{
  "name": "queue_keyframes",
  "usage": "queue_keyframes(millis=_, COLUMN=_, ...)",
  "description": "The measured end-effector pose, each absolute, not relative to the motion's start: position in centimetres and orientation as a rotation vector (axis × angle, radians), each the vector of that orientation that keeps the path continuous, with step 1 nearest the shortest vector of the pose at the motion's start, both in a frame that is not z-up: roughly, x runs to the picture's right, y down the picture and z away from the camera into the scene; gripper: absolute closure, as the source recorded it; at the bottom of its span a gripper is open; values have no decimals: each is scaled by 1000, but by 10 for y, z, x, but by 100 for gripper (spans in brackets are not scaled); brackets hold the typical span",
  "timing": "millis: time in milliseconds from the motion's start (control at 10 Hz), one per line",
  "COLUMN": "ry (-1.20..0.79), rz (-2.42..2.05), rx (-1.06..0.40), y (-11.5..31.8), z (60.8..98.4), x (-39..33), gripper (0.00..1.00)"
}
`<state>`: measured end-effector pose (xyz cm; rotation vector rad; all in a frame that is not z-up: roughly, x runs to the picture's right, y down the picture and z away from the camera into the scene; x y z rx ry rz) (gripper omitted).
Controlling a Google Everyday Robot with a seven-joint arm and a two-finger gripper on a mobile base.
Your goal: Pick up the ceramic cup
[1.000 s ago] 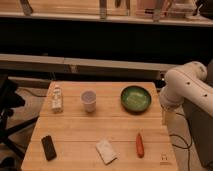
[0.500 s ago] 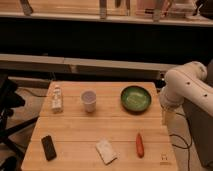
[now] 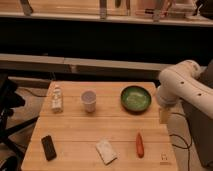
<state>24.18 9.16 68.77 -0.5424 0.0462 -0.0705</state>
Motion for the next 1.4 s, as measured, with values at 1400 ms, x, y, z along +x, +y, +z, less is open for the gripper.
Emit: queue_keyframes(millis=1400, ry=33, rz=-383, rx=-466, y=53, z=693, x=168, gripper=20)
